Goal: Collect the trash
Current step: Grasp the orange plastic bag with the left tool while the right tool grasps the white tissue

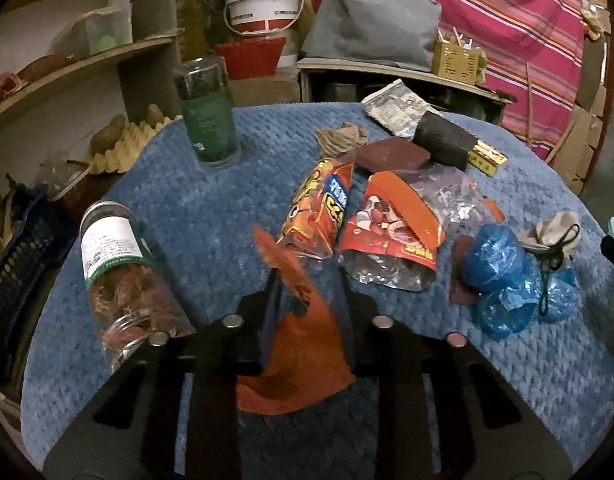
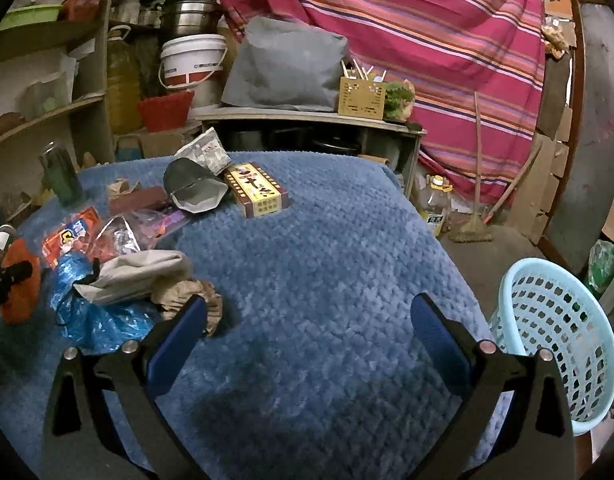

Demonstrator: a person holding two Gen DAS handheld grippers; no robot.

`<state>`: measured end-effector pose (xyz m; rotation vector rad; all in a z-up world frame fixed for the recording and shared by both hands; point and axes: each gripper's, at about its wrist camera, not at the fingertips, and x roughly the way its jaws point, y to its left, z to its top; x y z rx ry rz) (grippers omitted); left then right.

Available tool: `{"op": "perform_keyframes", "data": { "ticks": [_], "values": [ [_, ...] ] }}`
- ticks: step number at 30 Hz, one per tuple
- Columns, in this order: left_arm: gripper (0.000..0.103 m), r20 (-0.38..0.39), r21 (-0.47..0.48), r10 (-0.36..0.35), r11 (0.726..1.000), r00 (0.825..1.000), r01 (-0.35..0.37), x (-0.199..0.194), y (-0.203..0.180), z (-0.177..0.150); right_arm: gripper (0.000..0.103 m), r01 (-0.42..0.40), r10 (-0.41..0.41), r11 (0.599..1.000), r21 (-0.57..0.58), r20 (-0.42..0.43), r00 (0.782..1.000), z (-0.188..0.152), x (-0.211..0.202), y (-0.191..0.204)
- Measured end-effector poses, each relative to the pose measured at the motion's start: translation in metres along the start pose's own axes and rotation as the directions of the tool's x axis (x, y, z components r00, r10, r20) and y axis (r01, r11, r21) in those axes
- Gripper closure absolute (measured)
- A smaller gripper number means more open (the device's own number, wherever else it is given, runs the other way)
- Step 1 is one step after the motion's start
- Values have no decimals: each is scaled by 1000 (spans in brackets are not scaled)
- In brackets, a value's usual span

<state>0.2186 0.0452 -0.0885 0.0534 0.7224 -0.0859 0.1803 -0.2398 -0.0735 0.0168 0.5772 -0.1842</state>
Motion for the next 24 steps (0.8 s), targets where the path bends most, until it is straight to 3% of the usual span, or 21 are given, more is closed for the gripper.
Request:
{"op": "perform_keyframes", "data": {
  "ticks": [6,13,21,24],
  "values": [
    [97,15,-29,-13,999,1000,13,-13,4,2,4,-19,19,999,-46,14,1000,10,-10,13],
    [99,76,-35,-19,999,997,22,-39,5,6,4,-94,99,989,-117,38,994,34,-18,42],
    [99,88,-52,-49,997,995,54,-50,12,2,5,-145,123,975,-168,-132,984,34,22,80],
    [99,76,-42,-54,997,996,58,-51,13,-1,12,-170,143,972,-160,-166,976,28,24,85]
  ]
}}
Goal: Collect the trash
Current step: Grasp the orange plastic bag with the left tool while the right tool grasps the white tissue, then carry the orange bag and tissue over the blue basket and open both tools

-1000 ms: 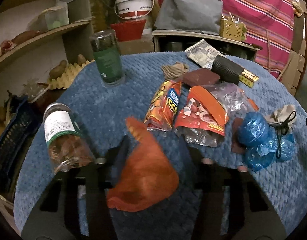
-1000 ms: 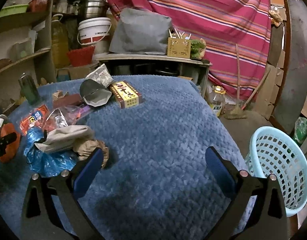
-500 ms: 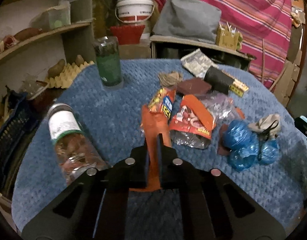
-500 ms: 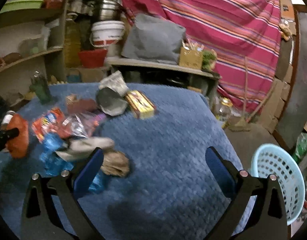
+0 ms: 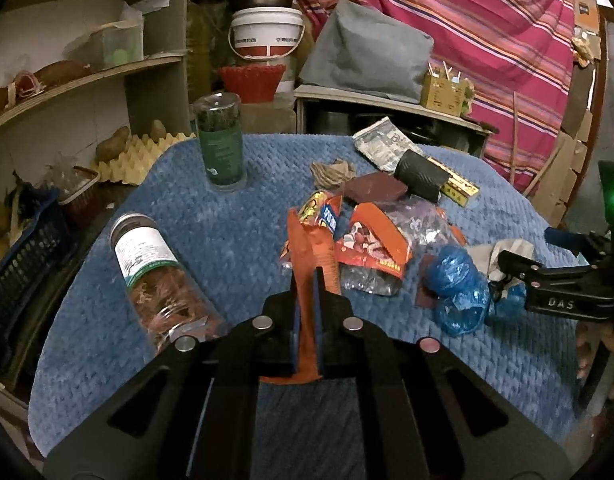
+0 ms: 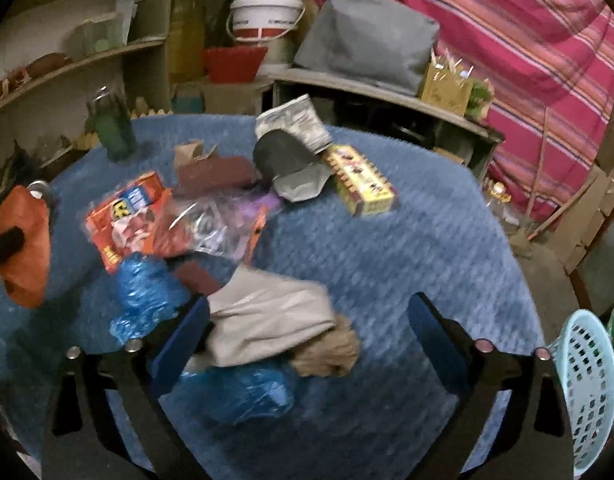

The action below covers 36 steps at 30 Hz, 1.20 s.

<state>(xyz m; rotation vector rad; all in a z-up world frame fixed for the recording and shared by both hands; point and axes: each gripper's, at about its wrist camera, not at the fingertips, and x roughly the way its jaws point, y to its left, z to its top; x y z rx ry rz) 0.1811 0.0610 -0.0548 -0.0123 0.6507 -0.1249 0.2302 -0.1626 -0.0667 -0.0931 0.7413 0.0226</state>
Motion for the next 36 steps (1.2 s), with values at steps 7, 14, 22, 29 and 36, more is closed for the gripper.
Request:
{"op": "perform_keyframes", "data": {
  "ticks": [7,14,22,29,36],
  "values": [
    [99,-29,-4,-22,1000,999,22,0,4,-3,62,-64,64,998,13,-22,998,-2,-1,6],
    [100,-16,-25,-12,1000,1000,12,-4,4,4,95,-73,73,997,-33,-12,997,6,-4,-4],
    [100,40,-32,25,999,999,-23,-32,-16,28,97,-123,119,992,18,138,983,29,-40,-43],
    [100,67,-19,-23,1000,997,24,-42,-61,49,97,-115,96,990,87,192,977,27,-69,-103],
    [100,47,60,-116,992,992,113,-26,-142,54,97,-10,-26,985,171,205,979,-5,-94,-188]
  ]
}}
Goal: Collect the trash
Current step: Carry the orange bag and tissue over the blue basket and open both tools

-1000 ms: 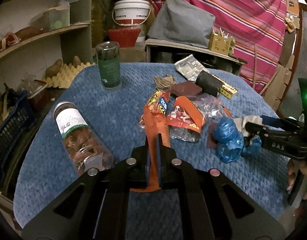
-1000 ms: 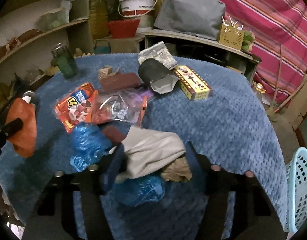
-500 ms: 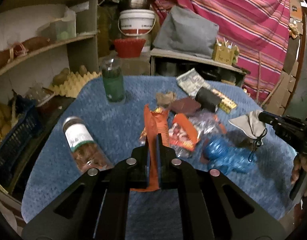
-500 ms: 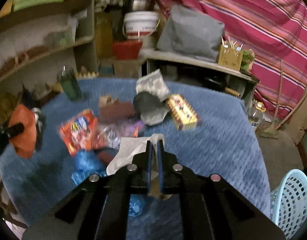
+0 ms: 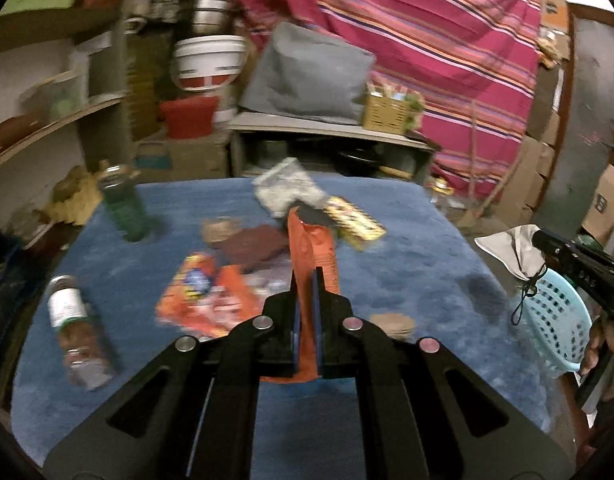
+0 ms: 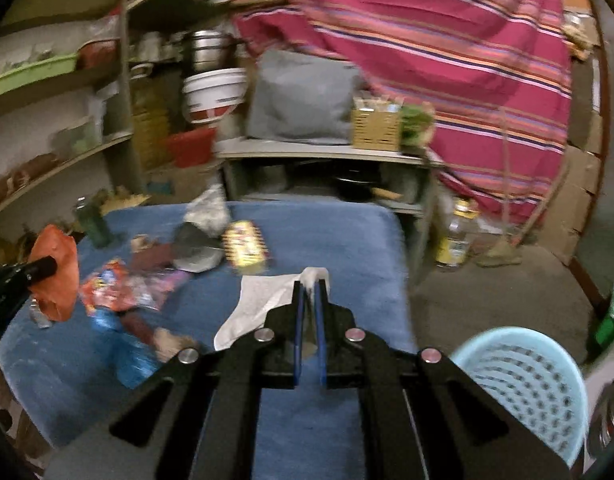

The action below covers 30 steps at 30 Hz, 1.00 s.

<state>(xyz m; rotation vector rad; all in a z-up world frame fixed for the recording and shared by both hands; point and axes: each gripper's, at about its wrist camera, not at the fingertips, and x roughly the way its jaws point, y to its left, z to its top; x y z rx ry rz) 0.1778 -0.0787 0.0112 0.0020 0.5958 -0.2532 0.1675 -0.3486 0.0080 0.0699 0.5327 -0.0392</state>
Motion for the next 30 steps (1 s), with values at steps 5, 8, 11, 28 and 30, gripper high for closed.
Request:
{"op": "perform_keyframes", "data": {
  "ticks": [5,8,11,28,30],
  "values": [
    [100,-5,55,-81,995,997,81,15,-68,1,97,111,-110,993,48,-5,994,-17,-18,-71],
    [100,-13,86,-148,985,989,149,25,-112,0,97,174,-173,982,70,-15,985,-29,-29,-108],
    [100,-24,130,-207,969,978,208,34,-160,-3,97,229,-227,968,99,-30,973,-41,-39,-143],
    [99,-137,274,-365,879,921,390,84,-336,-41,97,386,-375,908,166,-90,922,-81,-66,-236],
    [99,-135,302,-357,874,924,382,88,-346,-44,97,389,-378,905,171,-97,921,-83,-65,-240]
  ]
}}
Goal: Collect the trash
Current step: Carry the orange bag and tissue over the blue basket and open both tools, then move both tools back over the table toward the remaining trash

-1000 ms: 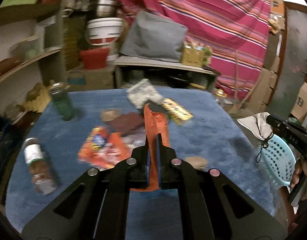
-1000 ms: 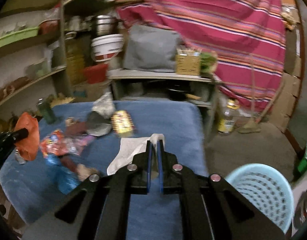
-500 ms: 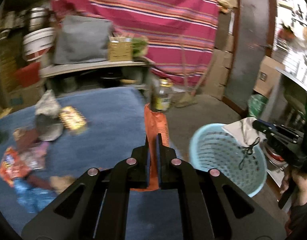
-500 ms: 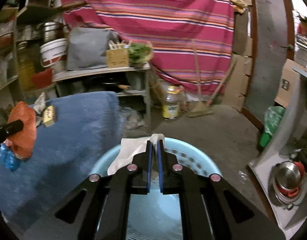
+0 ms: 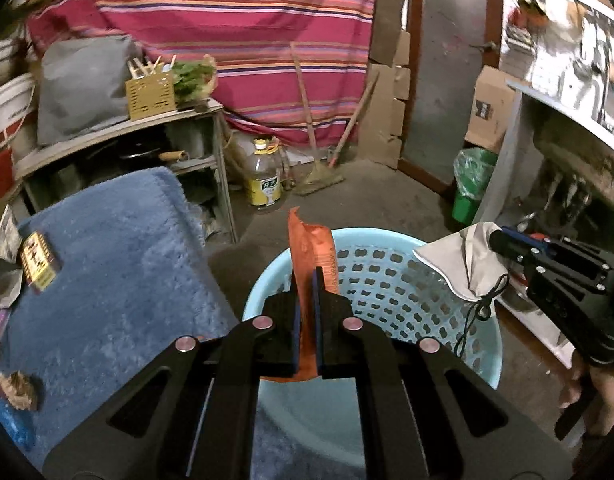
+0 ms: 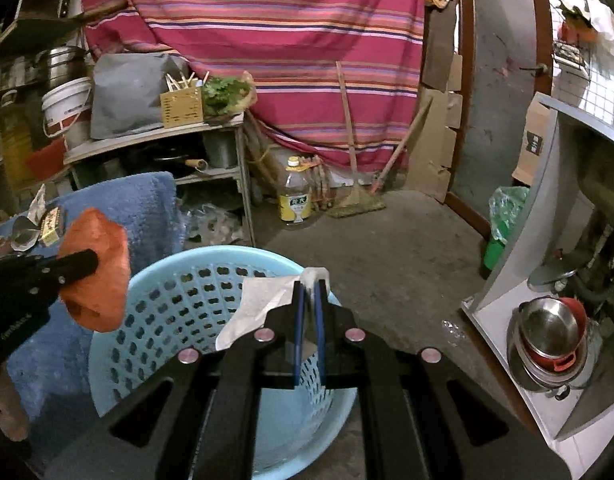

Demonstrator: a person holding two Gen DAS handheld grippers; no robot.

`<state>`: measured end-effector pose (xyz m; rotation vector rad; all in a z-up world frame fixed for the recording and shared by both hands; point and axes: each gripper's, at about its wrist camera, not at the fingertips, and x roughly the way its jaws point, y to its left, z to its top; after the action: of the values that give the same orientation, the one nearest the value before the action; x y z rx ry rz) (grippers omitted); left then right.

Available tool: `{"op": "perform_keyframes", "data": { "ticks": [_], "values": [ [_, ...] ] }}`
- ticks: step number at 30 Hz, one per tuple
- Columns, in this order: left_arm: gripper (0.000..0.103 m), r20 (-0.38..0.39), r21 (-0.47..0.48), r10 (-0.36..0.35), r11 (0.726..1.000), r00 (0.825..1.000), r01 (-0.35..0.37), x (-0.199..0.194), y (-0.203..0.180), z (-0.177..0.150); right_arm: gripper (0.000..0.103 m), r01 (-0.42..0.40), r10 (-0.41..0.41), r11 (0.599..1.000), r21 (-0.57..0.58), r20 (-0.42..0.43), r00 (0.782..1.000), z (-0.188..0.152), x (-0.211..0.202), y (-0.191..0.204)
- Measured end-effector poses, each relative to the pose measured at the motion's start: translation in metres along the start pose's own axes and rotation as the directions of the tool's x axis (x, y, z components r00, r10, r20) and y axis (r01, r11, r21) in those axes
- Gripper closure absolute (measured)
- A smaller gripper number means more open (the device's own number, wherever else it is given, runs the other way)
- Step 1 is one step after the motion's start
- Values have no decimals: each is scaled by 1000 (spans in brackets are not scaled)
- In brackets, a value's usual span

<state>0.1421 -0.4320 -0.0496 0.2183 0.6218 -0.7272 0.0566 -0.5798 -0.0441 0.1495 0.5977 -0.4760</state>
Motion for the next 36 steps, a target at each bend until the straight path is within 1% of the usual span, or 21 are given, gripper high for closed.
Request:
{"op": "perform_keyframes", "data": {
  "ticks": [3,4,5,6,8,11,14,15,16,17,18,19,21,23,24,25,29,32,33,34,36],
  "values": [
    [97,2,13,6,1000,1000,-6,6,-5,2,97,3,-3,1000,2,-6,1000,-4,1,-2],
    [92,1,9,5,1000,1000,-5,7,-4,3,97,3,-3,1000,1,-7,1000,-4,2,-1],
    [84,-2,4,1,1000,1000,-1,9,-2,4,97,3,-3,1000,-1,-8,1000,-3,3,-1],
    [79,-3,-1,2,1000,1000,-2,10,-1,4,97,2,-2,1000,-2,-8,1000,-3,3,0],
    [58,-4,-16,-5,1000,1000,5,9,5,4,97,1,-1,1000,-4,-8,1000,-3,2,2],
    [47,12,-28,9,1000,1000,-8,4,11,6,97,-5,5,1000,-3,-12,1000,-1,4,5],
    [24,48,-36,48,998,998,-46,-9,21,7,97,-17,16,1000,-6,-23,1000,-3,9,11],
    [20,58,-38,62,997,996,-60,-13,25,7,93,-19,19,1000,-7,-26,999,-3,10,13],
    [13,66,-40,76,997,995,-73,-17,29,7,93,-24,23,1000,-7,-31,999,-4,12,16],
    [12,75,-39,92,995,993,-90,-22,33,7,93,-31,31,1000,-3,-34,999,-5,15,19],
    [12,87,-39,111,993,990,-108,-28,39,6,86,-32,32,999,1,-37,999,-7,18,21],
    [9,95,-40,124,992,988,-121,-33,43,6,66,-30,30,1000,2,-39,999,-7,19,23],
    [7,109,-47,155,988,982,-150,-46,55,5,40,-2,2,1000,-2,-37,999,-10,24,27],
    [6,123,-50,177,984,977,-172,-56,64,4,39,7,-7,1000,-6,-42,999,-14,27,30],
    [6,130,-49,192,981,973,-188,-63,69,3,36,8,-8,1000,-5,-53,999,-15,28,32],
    [6,133,-46,206,978,969,-202,-68,74,2,29,8,-8,1000,-2,-58,998,-16,29,33],
    [6,129,-58,239,971,962,-233,-85,95,-5,15,-1,0,1000,-7,-44,999,-20,18,43],
    [6,155,-71,281,959,947,-274,-102,112,-13,12,-8,8,1000,-17,-31,999,-18,9,54],
    [6,164,-71,300,954,940,-292,-109,118,-17,9,-20,20,1000,-19,-25,999,-17,4,60],
    [6,164,-72,310,951,936,-302,-113,123,-19,8,-33,32,999,-21,-15,999,-17,0,67],
    [6,140,-92,315,948,939,-304,-121,138,-24,8,-56,56,998,-27,-3,998,-14,-5,81]
  ]
}}
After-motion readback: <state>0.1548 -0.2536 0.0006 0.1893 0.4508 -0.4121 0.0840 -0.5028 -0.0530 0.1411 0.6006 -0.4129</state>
